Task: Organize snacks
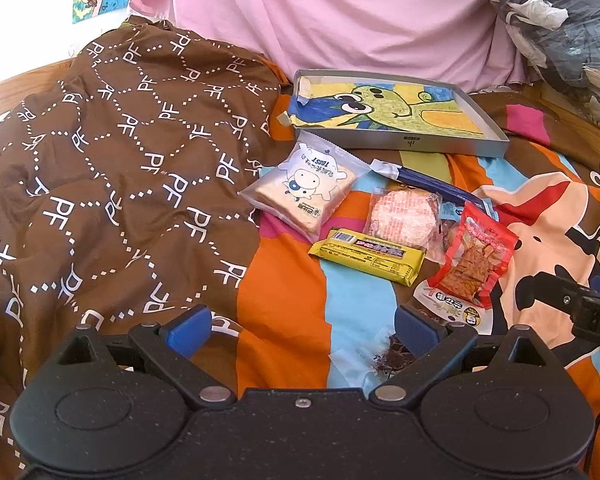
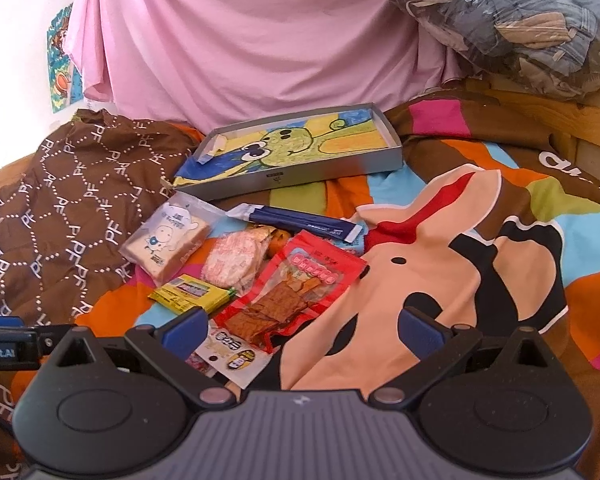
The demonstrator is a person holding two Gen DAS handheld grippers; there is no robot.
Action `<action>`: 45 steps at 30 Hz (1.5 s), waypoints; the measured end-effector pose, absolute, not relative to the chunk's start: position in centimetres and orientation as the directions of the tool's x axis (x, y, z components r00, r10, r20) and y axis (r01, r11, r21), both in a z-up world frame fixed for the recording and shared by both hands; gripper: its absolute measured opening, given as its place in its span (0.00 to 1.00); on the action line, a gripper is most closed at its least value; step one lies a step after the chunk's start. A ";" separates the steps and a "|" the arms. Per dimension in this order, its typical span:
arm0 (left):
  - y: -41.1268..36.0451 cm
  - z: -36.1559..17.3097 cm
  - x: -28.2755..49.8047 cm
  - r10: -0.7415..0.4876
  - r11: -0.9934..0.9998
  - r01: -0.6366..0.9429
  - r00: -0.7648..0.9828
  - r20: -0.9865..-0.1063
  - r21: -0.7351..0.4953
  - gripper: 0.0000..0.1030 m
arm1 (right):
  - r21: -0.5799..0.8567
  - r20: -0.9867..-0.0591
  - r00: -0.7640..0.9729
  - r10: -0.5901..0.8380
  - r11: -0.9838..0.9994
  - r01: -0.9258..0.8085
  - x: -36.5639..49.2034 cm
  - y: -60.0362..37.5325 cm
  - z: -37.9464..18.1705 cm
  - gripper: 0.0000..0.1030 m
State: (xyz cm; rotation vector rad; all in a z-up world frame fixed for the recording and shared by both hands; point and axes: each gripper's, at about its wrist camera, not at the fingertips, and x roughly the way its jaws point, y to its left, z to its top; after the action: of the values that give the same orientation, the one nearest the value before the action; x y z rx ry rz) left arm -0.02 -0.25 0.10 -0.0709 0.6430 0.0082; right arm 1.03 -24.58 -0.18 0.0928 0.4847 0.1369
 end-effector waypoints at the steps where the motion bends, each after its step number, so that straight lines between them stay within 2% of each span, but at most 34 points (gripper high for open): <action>1: -0.3 0.1 0.0 -0.017 0.997 -0.027 0.800 -0.599 -0.065 0.95 | 0.116 -0.456 0.879 0.141 0.988 -0.098 1.0 -24.6 -0.2 1.00; 12: 0.3 -0.4 0.8 -0.023 0.997 -0.026 0.784 -0.621 -0.070 0.93 | 0.167 -0.450 0.872 0.193 0.977 -0.129 1.4 -24.9 0.0 1.00; 21: -0.6 -0.2 3.6 -0.152 0.983 0.184 0.716 -0.681 -0.026 0.93 | 0.014 -0.445 0.871 0.208 0.974 -0.225 4.1 -24.0 2.6 1.00; 26: -2.0 -0.4 5.3 -0.226 0.953 0.303 0.647 -0.728 -0.027 0.92 | -0.061 -0.504 0.841 0.198 0.963 -0.263 6.0 -24.1 1.0 1.00; 37: -6.6 -2.4 8.3 -0.256 0.829 0.553 0.505 -0.824 0.082 0.88 | 0.053 -0.602 0.757 0.253 0.959 -0.279 7.6 -25.0 -0.6 1.00; 40: -7.1 -3.0 9.1 -0.253 0.822 0.565 0.476 -0.843 0.073 0.87 | 0.084 -0.612 0.744 0.268 0.958 -0.275 7.7 -25.1 -0.8 1.00; 45: -8.2 -4.3 10.7 -0.179 0.839 0.533 0.463 -0.868 0.111 0.88 | 0.109 -0.614 0.742 0.269 0.960 -0.258 7.8 -25.4 -1.1 1.00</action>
State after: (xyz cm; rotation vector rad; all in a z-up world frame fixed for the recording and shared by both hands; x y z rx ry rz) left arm 10.72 -8.20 -4.34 0.3966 1.0002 -0.4519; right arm 7.79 -25.38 -1.06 0.0171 0.6755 0.2887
